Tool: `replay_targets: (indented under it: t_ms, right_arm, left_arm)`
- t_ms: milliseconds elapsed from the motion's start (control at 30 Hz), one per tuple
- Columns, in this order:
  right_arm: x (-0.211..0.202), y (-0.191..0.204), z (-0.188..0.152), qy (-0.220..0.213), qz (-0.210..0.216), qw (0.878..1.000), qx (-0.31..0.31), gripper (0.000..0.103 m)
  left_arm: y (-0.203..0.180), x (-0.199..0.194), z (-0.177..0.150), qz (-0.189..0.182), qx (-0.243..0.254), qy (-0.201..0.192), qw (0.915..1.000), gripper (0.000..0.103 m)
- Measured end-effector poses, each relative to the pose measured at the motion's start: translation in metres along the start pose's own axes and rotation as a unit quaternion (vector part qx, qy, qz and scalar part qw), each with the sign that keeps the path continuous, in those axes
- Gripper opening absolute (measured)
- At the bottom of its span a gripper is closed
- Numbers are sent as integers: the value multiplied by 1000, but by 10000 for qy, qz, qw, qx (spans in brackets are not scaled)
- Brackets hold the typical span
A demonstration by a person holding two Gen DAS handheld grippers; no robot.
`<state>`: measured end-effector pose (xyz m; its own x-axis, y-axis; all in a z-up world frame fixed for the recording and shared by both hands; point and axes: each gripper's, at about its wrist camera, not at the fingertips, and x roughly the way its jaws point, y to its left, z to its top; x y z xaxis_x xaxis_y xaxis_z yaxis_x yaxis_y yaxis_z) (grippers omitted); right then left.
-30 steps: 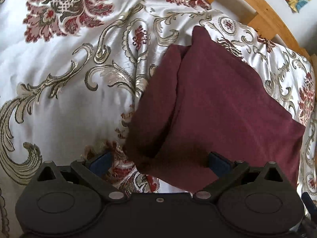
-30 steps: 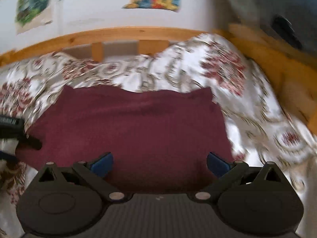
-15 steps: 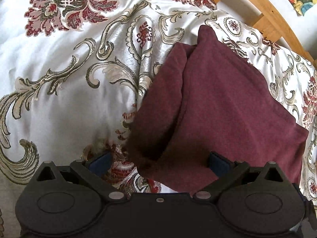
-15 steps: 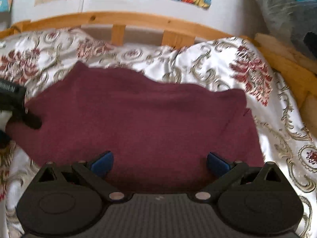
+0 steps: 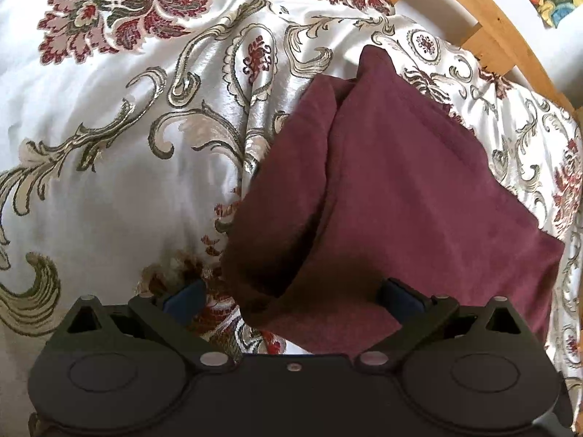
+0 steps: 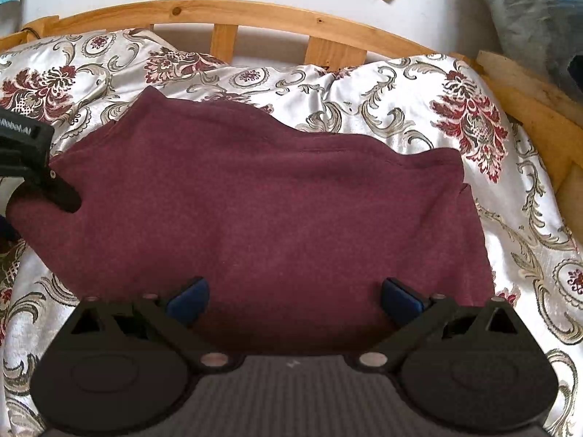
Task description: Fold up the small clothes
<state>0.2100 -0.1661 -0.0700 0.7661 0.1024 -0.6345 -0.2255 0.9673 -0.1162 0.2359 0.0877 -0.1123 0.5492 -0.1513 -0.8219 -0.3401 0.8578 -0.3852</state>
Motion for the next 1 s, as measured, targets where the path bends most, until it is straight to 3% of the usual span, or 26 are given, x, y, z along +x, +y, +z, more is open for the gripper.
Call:
replay_targets:
  t_ms: [233,533,1000]
  right_arm:
    - [1,0,-1,23,-6,10000,28,103]
    - [-13,-4,-2,158,71,9998,-125,103]
    - [-30,-16,16,-74,-93,9997,-206,103]
  left_arm:
    - [-10,4,-5,229,341,-83,9991,102]
    - [-4,0,-6,95,105,-109,9998,102]
    - [-3,-3,-12,48,-39,-145,9999,102]
